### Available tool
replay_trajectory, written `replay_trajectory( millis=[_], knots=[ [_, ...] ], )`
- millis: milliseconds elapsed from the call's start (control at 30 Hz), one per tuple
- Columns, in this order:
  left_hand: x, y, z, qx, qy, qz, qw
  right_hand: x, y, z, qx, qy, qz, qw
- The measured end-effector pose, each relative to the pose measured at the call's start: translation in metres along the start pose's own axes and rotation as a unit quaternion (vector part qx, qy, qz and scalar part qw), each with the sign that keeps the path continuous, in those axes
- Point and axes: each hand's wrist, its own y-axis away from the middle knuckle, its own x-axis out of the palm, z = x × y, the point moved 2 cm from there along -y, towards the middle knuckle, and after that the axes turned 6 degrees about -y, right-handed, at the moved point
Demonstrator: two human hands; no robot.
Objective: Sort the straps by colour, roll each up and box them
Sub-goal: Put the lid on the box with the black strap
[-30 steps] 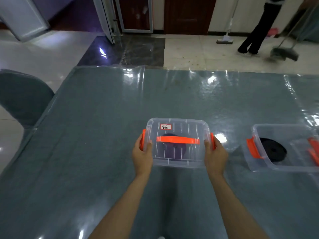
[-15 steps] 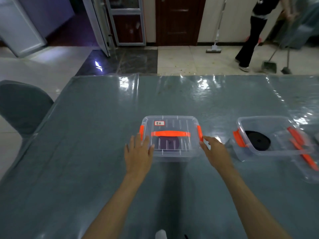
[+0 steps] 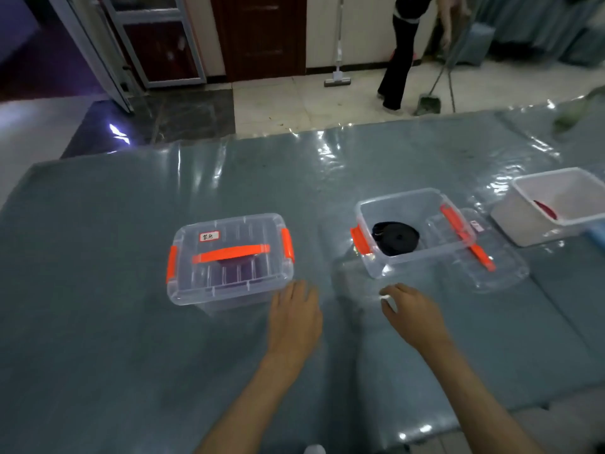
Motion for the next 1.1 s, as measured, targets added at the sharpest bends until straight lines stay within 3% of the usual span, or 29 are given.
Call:
replay_trajectory(
  millis=[133, 267, 433, 533, 600, 900, 1100],
  knots=[
    [0.018, -0.041, -0.075, 0.01, -0.001, 0.001, 1.0, -0.021, -0.018, -0.082, 0.008, -0.003, 0.023, 1.0],
    [0.034, -0.088, -0.139, -0.036, 0.027, -0.043, 0.998, -0.044, -0.042, -0.163, 0.009, -0.021, 0.051, 0.998],
    [0.061, -0.144, -0.183, -0.151, 0.107, -0.006, 0.983, -0.066, -0.082, -0.247, 0.021, -0.009, 0.099, 0.995],
    [0.076, -0.157, -0.196, -0.231, 0.183, 0.027, 0.955, -0.072, -0.111, -0.286, 0.049, -0.029, 0.114, 0.992],
    [0.083, -0.16, -0.199, -0.257, 0.237, 0.005, 0.937, -0.071, -0.131, -0.308, 0.078, -0.051, 0.11, 0.99],
    [0.092, -0.167, -0.188, -0.206, 0.318, -0.072, 0.923, -0.051, -0.192, -0.34, 0.131, -0.127, 0.032, 0.983],
    [0.089, -0.167, -0.187, -0.192, 0.306, -0.076, 0.929, -0.06, -0.217, -0.351, 0.147, -0.135, 0.067, 0.978]
  ],
)
